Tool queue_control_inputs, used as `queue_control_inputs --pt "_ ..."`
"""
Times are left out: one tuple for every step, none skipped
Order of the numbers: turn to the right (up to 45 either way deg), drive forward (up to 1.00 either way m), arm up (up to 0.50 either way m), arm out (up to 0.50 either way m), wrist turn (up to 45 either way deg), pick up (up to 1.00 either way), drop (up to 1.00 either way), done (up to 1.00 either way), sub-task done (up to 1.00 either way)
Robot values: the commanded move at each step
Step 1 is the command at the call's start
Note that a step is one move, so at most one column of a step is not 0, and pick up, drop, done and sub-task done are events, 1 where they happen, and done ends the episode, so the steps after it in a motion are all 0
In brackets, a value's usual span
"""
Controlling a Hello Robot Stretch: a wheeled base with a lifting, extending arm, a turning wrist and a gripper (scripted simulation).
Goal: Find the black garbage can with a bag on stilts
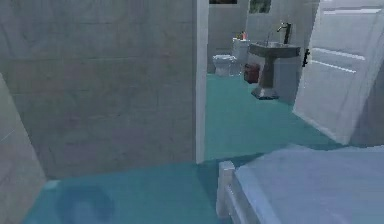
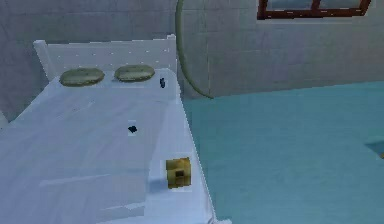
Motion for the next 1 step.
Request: queue_control_inputs --pt "-3.0 0.0 0.0 0.0 0.0 0.0 0.0 0.0 0.0"
